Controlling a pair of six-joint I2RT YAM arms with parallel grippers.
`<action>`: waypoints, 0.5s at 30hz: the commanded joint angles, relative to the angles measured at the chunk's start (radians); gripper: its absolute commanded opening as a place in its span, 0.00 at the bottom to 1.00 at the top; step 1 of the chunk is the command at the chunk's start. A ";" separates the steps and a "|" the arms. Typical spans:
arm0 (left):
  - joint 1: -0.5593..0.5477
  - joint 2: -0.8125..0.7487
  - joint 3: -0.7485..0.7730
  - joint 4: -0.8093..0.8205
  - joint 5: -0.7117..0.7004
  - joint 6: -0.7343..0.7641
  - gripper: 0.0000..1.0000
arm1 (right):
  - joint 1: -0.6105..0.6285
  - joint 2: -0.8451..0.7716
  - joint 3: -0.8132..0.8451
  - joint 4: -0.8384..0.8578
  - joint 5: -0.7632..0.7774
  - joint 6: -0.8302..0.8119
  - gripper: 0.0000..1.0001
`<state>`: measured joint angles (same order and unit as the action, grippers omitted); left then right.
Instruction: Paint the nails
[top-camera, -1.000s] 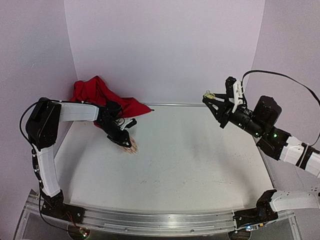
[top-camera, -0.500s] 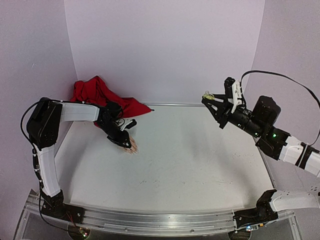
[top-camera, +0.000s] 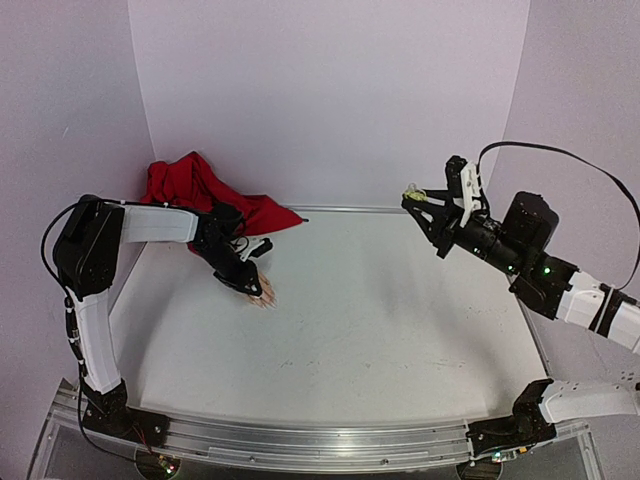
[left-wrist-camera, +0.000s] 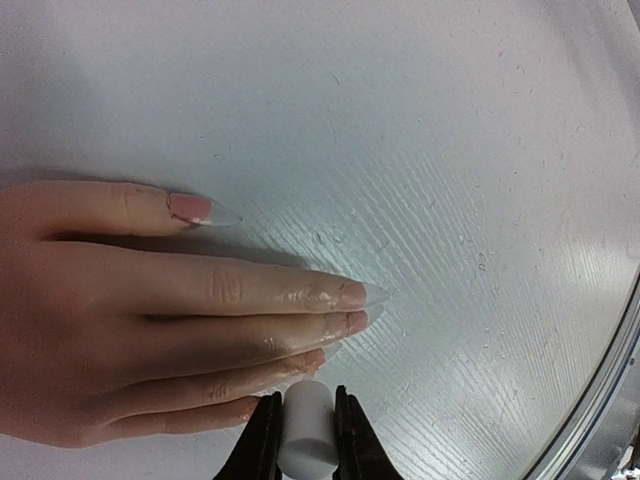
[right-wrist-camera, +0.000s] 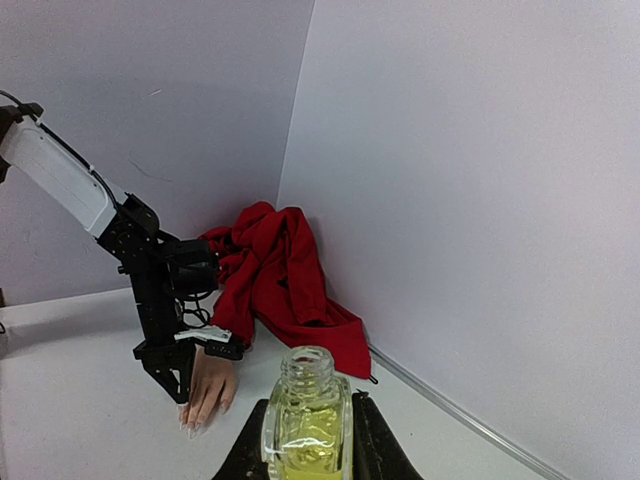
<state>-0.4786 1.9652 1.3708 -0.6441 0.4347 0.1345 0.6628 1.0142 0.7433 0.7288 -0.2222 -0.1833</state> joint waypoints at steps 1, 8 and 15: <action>0.008 0.012 0.046 0.031 0.030 0.009 0.00 | 0.003 -0.006 0.014 0.073 -0.019 -0.004 0.00; 0.006 0.022 0.047 0.031 0.041 0.007 0.00 | 0.003 -0.003 0.014 0.073 -0.022 -0.004 0.00; 0.007 0.023 0.048 0.032 0.052 0.002 0.00 | 0.003 0.000 0.015 0.073 -0.025 -0.004 0.00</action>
<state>-0.4767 1.9884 1.3743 -0.6434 0.4618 0.1337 0.6628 1.0161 0.7433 0.7280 -0.2287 -0.1833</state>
